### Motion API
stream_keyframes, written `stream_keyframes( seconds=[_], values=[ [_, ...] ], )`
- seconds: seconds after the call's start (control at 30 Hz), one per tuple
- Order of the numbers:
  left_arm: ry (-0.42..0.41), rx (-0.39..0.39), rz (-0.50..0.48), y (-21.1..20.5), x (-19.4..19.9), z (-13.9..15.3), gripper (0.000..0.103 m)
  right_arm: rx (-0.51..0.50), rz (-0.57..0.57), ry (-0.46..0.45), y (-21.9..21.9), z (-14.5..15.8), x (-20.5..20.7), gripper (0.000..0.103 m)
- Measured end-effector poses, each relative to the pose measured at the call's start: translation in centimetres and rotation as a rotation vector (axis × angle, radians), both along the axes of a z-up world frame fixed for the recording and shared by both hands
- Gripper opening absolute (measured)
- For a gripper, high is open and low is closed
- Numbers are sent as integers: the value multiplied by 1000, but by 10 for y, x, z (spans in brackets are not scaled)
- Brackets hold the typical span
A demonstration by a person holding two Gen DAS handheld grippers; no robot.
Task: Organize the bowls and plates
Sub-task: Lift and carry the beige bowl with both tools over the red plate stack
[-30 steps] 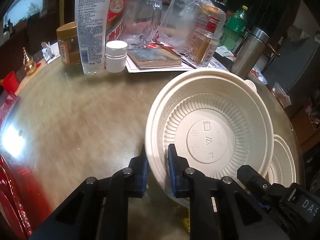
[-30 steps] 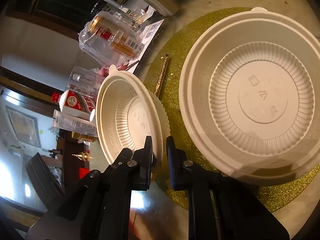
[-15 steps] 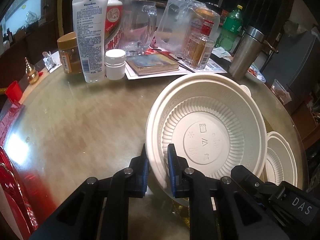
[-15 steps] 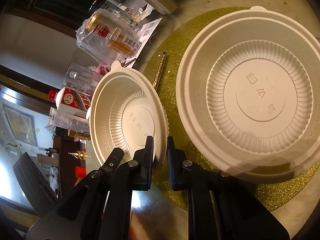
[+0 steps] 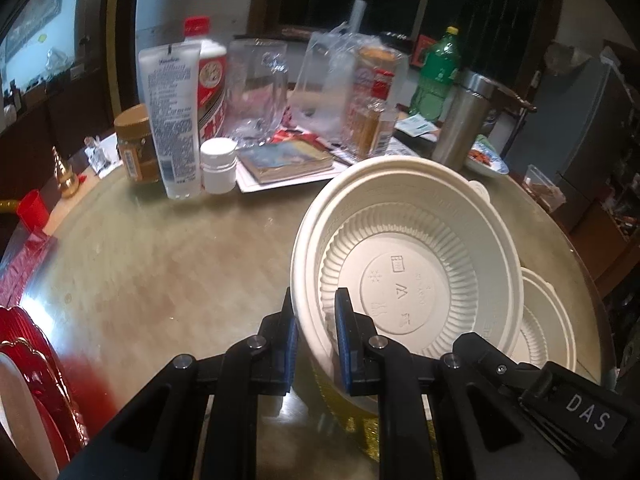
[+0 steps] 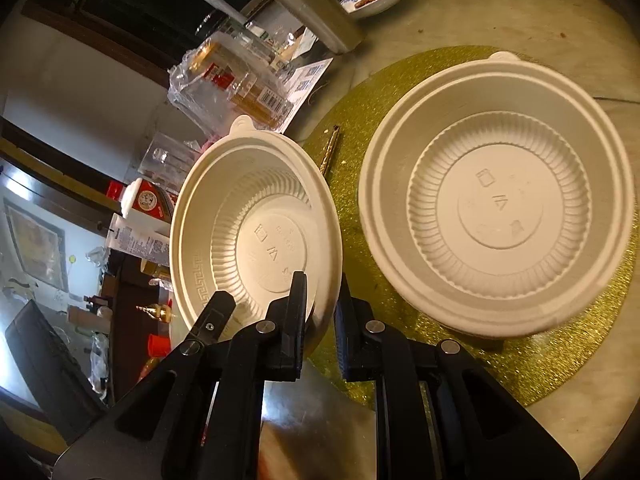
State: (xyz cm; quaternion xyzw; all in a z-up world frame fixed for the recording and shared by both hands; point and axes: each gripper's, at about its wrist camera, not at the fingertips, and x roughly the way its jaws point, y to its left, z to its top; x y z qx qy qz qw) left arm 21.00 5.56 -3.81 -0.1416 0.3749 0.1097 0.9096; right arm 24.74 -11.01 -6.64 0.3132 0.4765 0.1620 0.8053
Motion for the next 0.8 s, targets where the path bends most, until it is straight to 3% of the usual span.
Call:
stream_keyframes(
  seconds=[0.43,0.8],
  values=[
    [-113,0,-121,-32,-33,35,15,-52,-86,-102,-31,45,-48,13],
    [-102,7,-232,-65,-63,54,16,-60,-161,-133,-69,65,-103,13]
  ],
)
